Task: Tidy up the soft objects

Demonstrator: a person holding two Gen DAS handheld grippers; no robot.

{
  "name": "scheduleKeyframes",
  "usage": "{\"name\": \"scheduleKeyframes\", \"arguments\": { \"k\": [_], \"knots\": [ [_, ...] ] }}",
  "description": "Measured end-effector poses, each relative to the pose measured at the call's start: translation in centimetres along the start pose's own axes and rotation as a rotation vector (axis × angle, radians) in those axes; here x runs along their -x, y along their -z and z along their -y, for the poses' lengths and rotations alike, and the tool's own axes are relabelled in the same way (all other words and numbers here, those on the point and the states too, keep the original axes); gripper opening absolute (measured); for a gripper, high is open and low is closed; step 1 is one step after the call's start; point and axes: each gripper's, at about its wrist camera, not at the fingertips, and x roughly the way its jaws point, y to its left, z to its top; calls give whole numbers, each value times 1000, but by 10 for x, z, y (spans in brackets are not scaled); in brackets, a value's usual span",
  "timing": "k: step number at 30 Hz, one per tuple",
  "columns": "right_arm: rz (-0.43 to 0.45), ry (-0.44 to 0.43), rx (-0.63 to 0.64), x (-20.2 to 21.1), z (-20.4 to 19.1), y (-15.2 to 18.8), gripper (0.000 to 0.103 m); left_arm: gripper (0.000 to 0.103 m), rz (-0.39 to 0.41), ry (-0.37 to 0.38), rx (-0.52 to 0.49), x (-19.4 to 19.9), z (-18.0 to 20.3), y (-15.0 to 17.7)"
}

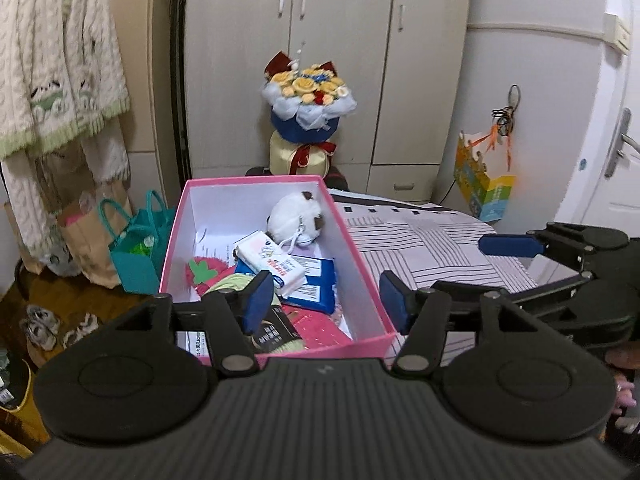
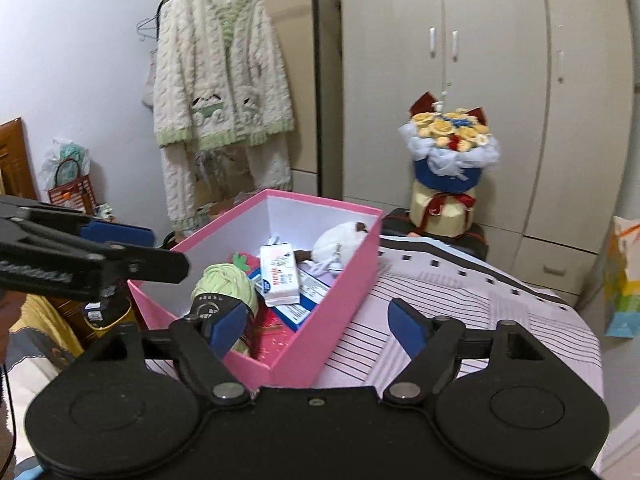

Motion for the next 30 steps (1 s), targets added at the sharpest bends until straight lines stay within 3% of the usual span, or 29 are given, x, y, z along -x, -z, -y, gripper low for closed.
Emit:
{"name": "scheduleKeyframes", "arguments": {
  "k": [6, 11, 14, 20, 24, 30],
  "knots": [
    [20, 69, -45, 28, 10, 15, 93, 76, 24, -16, -40, 18, 18, 14],
    [-8, 161, -83, 39, 17, 25, 103, 101, 38, -35, -26, 19, 27, 25],
    [-51, 266, -119, 41, 18, 30, 103, 101, 31, -66, -21, 13, 32, 29],
    [-70, 300, -213, 51, 29, 39, 103, 103, -11, -167, -49, 3, 44, 31],
    [-52, 351, -222, 62, 32, 45, 103, 103, -8, -151, -15, 7, 44, 33],
    [-25, 353, -225, 76, 30, 48, 103, 103, 8, -141, -2, 13, 50, 38]
  ]
}}
